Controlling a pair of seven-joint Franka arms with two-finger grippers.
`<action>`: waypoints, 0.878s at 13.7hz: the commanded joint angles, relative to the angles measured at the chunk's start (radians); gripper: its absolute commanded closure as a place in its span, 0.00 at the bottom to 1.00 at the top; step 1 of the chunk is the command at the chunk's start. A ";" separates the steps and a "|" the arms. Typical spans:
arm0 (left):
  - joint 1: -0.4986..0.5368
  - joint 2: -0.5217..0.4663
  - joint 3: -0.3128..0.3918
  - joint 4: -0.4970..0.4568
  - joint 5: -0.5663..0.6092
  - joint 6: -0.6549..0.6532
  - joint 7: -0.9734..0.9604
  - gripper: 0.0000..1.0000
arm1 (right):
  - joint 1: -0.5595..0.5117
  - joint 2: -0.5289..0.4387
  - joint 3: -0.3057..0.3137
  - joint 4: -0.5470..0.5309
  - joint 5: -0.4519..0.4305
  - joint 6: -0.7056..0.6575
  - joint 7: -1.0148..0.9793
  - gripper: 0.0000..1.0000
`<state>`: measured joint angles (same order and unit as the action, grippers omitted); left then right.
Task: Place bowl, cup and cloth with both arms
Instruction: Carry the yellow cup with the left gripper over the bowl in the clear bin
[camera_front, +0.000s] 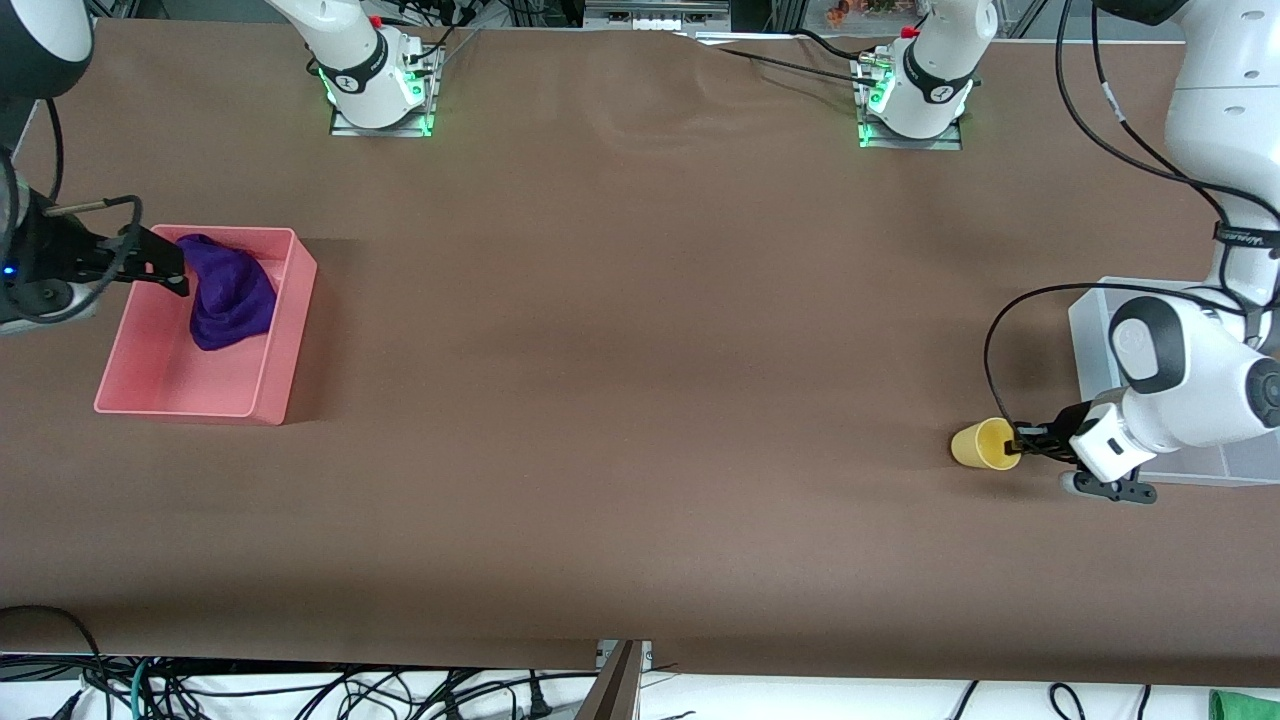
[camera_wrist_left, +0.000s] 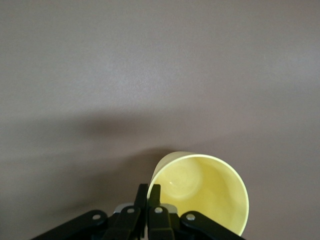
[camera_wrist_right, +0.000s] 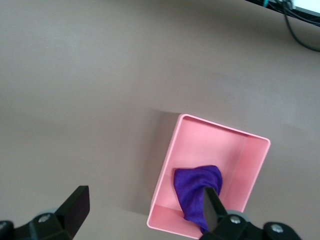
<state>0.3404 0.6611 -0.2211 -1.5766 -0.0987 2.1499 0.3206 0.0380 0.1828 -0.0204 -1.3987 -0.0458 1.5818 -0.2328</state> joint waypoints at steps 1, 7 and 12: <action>0.021 -0.055 0.029 0.128 -0.009 -0.239 0.003 1.00 | -0.052 -0.017 -0.006 -0.026 0.007 -0.025 -0.007 0.00; 0.182 -0.052 0.045 0.311 0.250 -0.499 0.361 1.00 | -0.050 -0.025 -0.009 -0.023 0.009 -0.068 0.091 0.00; 0.365 0.041 0.045 0.239 0.255 -0.334 0.618 1.00 | -0.049 0.001 -0.007 -0.013 0.001 -0.068 0.089 0.00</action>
<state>0.6757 0.6685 -0.1595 -1.3053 0.1364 1.7501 0.8811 -0.0089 0.1874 -0.0341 -1.4081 -0.0447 1.5221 -0.1534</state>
